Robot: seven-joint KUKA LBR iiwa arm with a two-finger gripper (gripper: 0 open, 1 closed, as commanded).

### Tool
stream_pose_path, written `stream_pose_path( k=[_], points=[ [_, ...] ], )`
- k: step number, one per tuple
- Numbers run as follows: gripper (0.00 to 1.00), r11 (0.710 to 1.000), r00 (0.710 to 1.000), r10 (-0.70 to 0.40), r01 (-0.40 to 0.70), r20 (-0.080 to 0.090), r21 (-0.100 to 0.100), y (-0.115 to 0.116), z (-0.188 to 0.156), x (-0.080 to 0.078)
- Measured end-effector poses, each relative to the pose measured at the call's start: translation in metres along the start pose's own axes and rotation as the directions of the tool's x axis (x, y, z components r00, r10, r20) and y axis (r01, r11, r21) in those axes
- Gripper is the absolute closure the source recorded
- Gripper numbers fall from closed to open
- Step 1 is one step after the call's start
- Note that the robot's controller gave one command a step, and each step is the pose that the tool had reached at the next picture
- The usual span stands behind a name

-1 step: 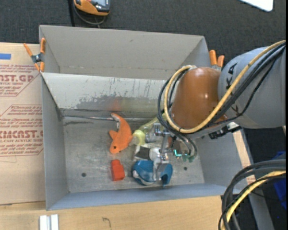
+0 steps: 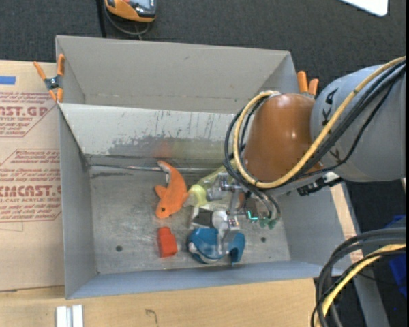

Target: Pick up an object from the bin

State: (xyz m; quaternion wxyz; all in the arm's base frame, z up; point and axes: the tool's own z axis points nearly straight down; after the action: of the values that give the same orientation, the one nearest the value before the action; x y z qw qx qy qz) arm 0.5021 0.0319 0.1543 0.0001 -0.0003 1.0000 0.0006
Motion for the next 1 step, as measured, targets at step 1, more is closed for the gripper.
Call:
stream_pose_path(
  k=[1],
  points=[
    [1.0, 0.964, 0.964, -0.265, 0.265, -0.011, 0.002, 0.0242, 0.0683, 0.0111]
  ],
)
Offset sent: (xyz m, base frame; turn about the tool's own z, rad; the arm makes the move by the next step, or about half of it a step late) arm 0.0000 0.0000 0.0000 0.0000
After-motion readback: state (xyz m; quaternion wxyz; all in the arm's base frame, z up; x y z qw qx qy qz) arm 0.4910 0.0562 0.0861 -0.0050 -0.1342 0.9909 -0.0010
